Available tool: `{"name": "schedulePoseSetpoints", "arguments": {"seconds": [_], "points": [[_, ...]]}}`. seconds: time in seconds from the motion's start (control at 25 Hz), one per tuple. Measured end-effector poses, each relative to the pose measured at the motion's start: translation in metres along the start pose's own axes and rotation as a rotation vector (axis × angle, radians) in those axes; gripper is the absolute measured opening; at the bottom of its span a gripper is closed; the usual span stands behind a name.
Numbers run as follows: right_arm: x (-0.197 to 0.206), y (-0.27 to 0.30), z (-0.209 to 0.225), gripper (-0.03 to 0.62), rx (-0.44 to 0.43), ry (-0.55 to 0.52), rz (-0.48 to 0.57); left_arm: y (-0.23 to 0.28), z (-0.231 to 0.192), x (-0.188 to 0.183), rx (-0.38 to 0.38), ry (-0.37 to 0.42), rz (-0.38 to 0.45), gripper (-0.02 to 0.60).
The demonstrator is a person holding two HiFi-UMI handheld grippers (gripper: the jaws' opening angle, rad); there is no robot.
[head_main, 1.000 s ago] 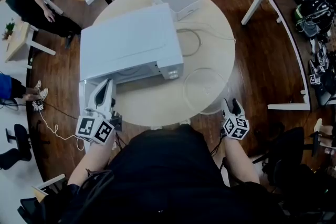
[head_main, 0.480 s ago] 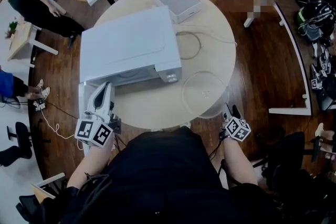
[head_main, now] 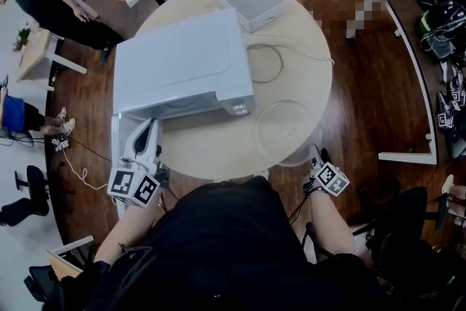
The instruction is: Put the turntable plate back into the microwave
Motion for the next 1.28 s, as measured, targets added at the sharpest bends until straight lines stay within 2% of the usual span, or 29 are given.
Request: {"name": "schedulePoseSetpoints", "arguments": {"seconds": [0.24,0.6,0.84,1.28], "points": [[0.009,0.012,-0.003,0.296,-0.066,0.056,-0.028,-0.002,0.002,0.001,-0.014,0.017,-0.017,0.006],[0.013,0.027,-0.011,0.296,-0.113,0.077,-0.066,-0.012,-0.001,0.004,-0.058,0.025,-0.027,0.006],[0.012,0.032,-0.010,0.296,-0.125,0.157,-0.054,-0.020,-0.003,0.005,-0.086,0.029,-0.030,0.006],[0.009,0.044,-0.030,0.296,-0.220,0.174,-0.073,-0.024,0.000,0.005,-0.103,0.031,-0.023,0.006]]}}
Point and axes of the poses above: the fingertips, and each gripper's own axes: y forward along the fingers, z to its right, x out of its underside, the point moved 3 cm from there along -y, backward along the fingers, and after that the axes turned 7 degrees about -y, right-handed, at the moved point
